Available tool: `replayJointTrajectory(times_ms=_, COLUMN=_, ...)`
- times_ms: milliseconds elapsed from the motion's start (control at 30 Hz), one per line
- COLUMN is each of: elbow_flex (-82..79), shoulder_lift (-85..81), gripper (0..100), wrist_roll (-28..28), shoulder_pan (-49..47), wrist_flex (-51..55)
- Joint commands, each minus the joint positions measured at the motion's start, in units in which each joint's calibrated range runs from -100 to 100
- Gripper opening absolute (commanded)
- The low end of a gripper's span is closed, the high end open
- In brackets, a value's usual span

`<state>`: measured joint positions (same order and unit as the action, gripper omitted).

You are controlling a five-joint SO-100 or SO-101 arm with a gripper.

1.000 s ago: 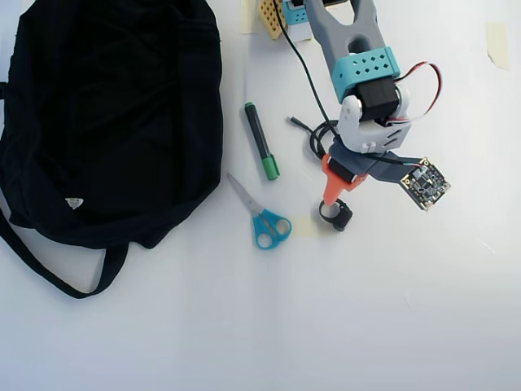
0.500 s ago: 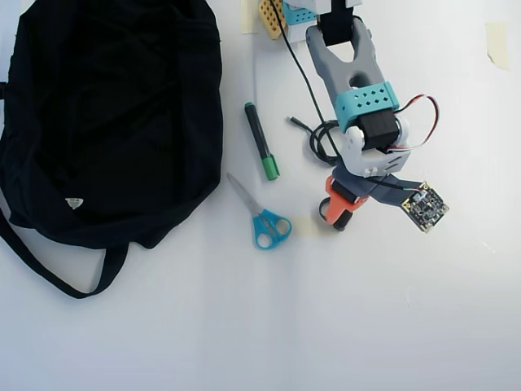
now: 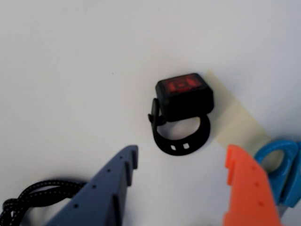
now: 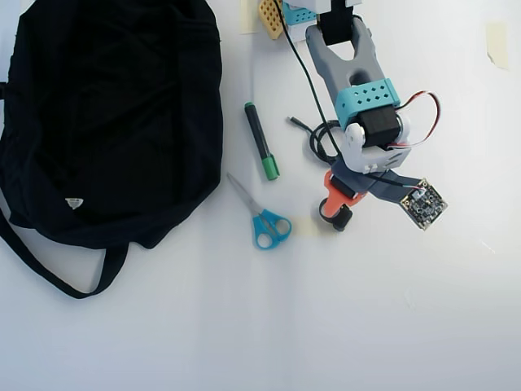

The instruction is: Put the bike light into the black bag

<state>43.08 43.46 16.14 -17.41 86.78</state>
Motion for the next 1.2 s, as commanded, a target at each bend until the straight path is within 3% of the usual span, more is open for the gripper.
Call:
replayJointTrajectory(times_ms=0, elbow_flex=2.1, shoulder_lift=-0.9, gripper=24, wrist_roll=0.0, shoulder_pan=0.2, wrist_flex=0.2)
replayJointTrajectory(times_ms=1167, elbow_flex=1.5, shoulder_lift=1.1, gripper=24, wrist_roll=0.5, shoulder_pan=0.9, wrist_flex=-0.2)
